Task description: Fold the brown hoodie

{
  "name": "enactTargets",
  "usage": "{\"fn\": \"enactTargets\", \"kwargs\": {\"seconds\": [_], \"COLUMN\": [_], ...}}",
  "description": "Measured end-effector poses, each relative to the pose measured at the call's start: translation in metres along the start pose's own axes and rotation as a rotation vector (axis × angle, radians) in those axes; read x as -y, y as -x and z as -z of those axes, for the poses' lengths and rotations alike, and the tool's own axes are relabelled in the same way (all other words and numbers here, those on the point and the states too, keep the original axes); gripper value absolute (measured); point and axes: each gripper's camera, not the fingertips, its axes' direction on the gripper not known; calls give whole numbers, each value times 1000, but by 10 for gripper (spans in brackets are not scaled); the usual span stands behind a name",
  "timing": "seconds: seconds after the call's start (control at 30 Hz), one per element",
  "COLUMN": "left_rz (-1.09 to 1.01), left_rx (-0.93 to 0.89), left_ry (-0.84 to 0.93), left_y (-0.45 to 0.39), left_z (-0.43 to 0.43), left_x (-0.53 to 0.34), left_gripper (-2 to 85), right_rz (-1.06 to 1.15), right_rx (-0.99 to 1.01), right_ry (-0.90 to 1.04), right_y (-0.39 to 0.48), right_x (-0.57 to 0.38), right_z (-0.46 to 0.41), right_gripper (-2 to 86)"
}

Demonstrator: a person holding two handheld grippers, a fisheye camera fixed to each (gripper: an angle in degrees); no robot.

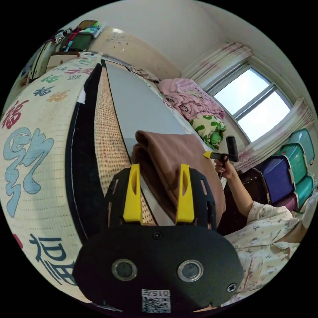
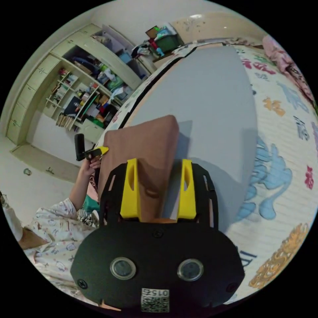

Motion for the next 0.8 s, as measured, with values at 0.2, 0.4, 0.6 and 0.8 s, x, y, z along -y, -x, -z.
{"fn": "enactTargets", "kwargs": {"seconds": [0.2, 0.4, 0.6, 0.8], "left_rz": [41, -315, -673, -819], "left_rx": [-38, -57, -339, -525], "left_ry": [93, -94, -207, -169], "left_y": [-18, -174, -349, -490], "left_z": [-33, 7, 38, -17], "left_x": [40, 62, 90, 144], "left_gripper": [98, 62, 58, 57], "right_rz": [11, 161, 268, 202], "right_rx": [-28, -138, -393, -817], "right_ry": [-91, -349, -701, -806], "right_y": [17, 85, 162, 199], "right_x": [-10, -106, -259, -308], "right_z": [-51, -19, 47, 58], "right_gripper": [98, 71, 68, 69]}}
